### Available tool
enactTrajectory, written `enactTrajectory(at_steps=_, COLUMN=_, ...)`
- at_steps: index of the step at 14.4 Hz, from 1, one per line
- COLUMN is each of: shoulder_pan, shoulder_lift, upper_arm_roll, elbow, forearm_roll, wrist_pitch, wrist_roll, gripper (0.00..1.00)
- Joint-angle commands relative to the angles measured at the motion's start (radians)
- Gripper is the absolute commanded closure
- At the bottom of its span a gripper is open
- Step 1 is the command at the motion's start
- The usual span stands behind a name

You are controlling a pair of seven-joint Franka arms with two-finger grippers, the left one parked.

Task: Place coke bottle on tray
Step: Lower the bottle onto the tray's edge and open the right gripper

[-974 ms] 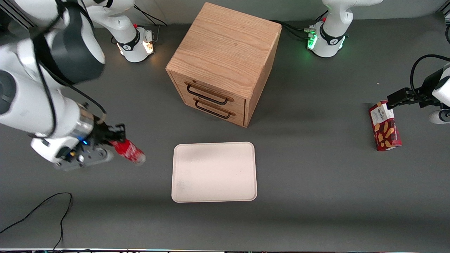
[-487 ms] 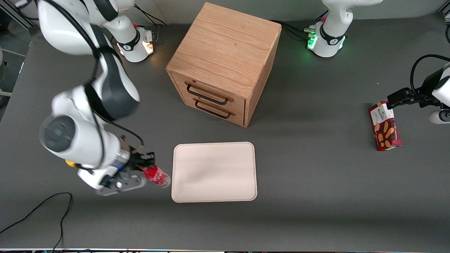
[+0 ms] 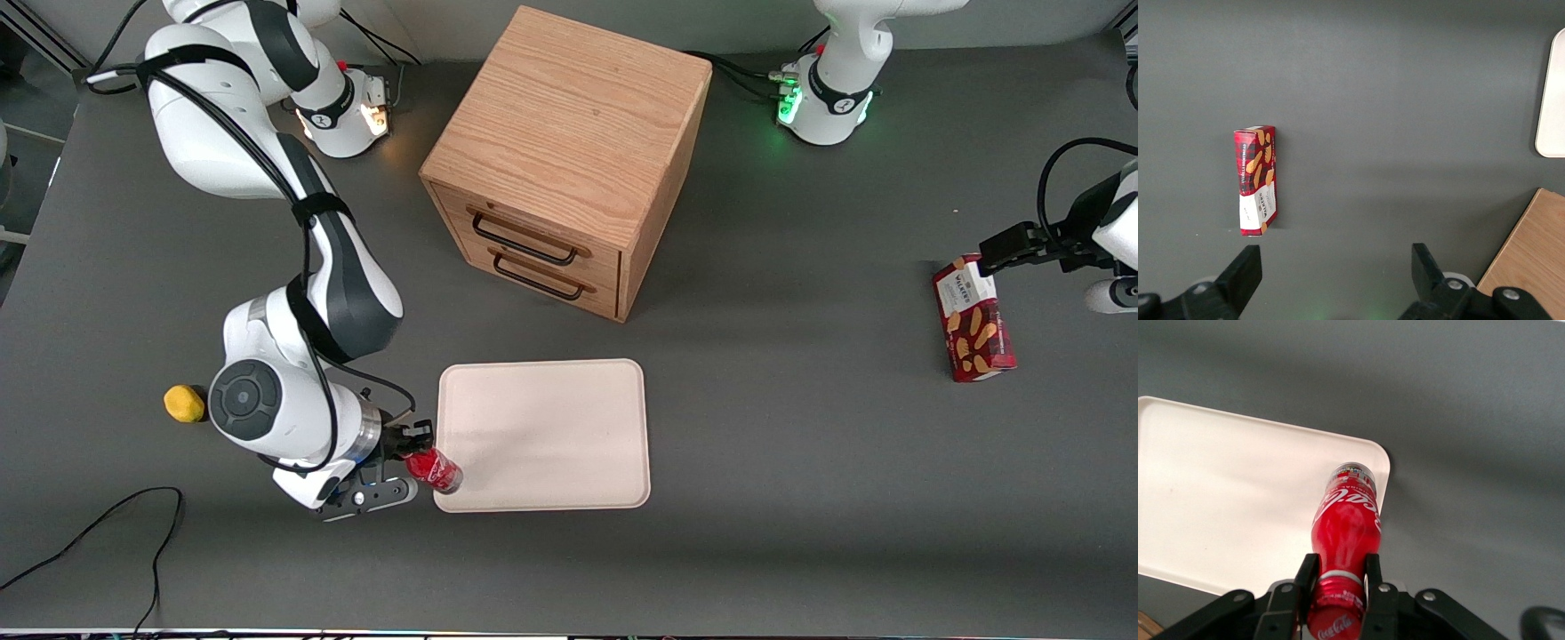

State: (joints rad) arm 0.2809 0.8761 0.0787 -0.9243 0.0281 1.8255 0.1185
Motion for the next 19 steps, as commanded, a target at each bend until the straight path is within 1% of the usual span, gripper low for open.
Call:
enactTrajectory(at_steps=1, shoulder_pan=0.0, shoulder_lift=-0.002, upper_arm_roll=0.006, elbow=-0.021, forearm_roll=0.01, wrist_pitch=0.015, wrist_roll=0.024, gripper=0.88)
enactTrajectory(at_steps=5, shoulder_pan=0.001, shoulder_lift=-0.003, upper_arm_roll=0.006, elbow=-0.062, forearm_roll=0.012, wrist_pitch=0.078, wrist_roll=0.024, gripper=0.84)
enactTrajectory(at_steps=7, shoulder_pan=0.003, shoulder_lift=-0.003, upper_arm_roll=0.006, elbow=-0.079, forearm_roll=0.01, wrist_pitch=0.101, wrist_roll=0.044, gripper=0.8)
enactTrajectory(at_steps=10, shoulder_pan=0.011, shoulder_lift=-0.003, upper_arm_roll=0.01, elbow=-0.096, forearm_roll=0.012, wrist_pitch=0.126, wrist_roll=0.066, gripper=0.69)
enactTrajectory(at_steps=11, shoulder_pan=0.011, shoulder_lift=-0.003, upper_arm_roll=0.012, elbow=-0.096, forearm_roll=0.01, wrist_pitch=0.126, wrist_roll=0.066, gripper=0.61)
enactTrajectory(at_steps=12, shoulder_pan=0.011, shoulder_lift=-0.003, upper_arm_roll=0.012, elbow=-0.096, forearm_roll=0.01, wrist_pitch=0.127, wrist_roll=0.067, gripper=0.18)
enactTrajectory(at_steps=13, shoulder_pan=0.012, shoulder_lift=-0.003, upper_arm_roll=0.012, elbow=-0.096, forearm_roll=0.01, wrist_pitch=0.132, wrist_roll=0.072, gripper=0.0)
enactTrajectory(at_steps=19, shoulder_pan=0.012, shoulder_lift=-0.014, upper_arm_roll=0.013, elbow=-0.096, forearm_roll=0.012, wrist_pitch=0.143, wrist_roll=0.072, gripper=0.0)
